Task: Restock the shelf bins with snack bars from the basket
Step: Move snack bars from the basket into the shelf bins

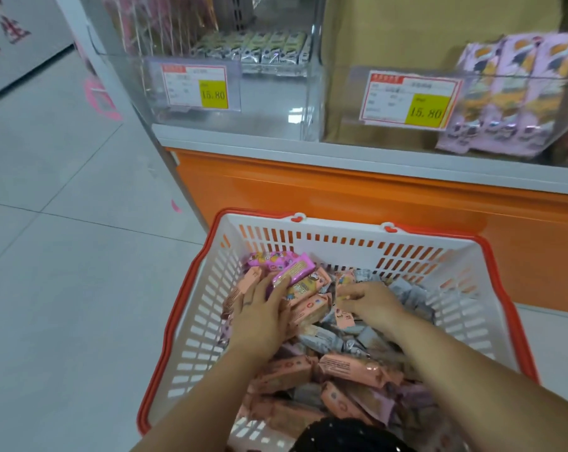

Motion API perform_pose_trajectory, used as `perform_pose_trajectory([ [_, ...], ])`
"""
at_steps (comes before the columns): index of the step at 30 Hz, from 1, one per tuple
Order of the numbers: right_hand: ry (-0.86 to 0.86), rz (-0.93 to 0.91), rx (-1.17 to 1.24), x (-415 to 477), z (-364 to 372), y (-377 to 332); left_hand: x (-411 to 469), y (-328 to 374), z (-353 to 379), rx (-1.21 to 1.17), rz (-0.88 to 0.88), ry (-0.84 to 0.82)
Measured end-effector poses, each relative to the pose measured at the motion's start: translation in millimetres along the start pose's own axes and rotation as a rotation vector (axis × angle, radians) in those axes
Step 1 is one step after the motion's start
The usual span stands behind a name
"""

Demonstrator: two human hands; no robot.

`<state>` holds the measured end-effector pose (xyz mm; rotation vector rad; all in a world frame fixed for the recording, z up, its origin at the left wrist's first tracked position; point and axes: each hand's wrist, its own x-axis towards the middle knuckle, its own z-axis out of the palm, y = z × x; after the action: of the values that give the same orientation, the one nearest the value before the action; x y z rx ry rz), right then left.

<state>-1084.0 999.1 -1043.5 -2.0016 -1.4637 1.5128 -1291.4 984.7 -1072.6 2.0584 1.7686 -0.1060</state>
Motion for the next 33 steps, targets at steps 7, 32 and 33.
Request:
perform_pose_trajectory([
  [7,-0.064,-0.021,-0.019,-39.2,-27.9,-29.5,-7.8,21.6,-43.5,-0.177,-0.016,-0.065],
  [32,0.684,-0.607,0.627,-219.8,-188.6,-75.3,-67.7,285.7,-202.8,-1.176,0.490,0.104],
  [33,0.699,-0.597,0.654,-220.1,-194.9,-71.1,-65.4,295.1,-199.4,-1.161,0.504,0.123],
])
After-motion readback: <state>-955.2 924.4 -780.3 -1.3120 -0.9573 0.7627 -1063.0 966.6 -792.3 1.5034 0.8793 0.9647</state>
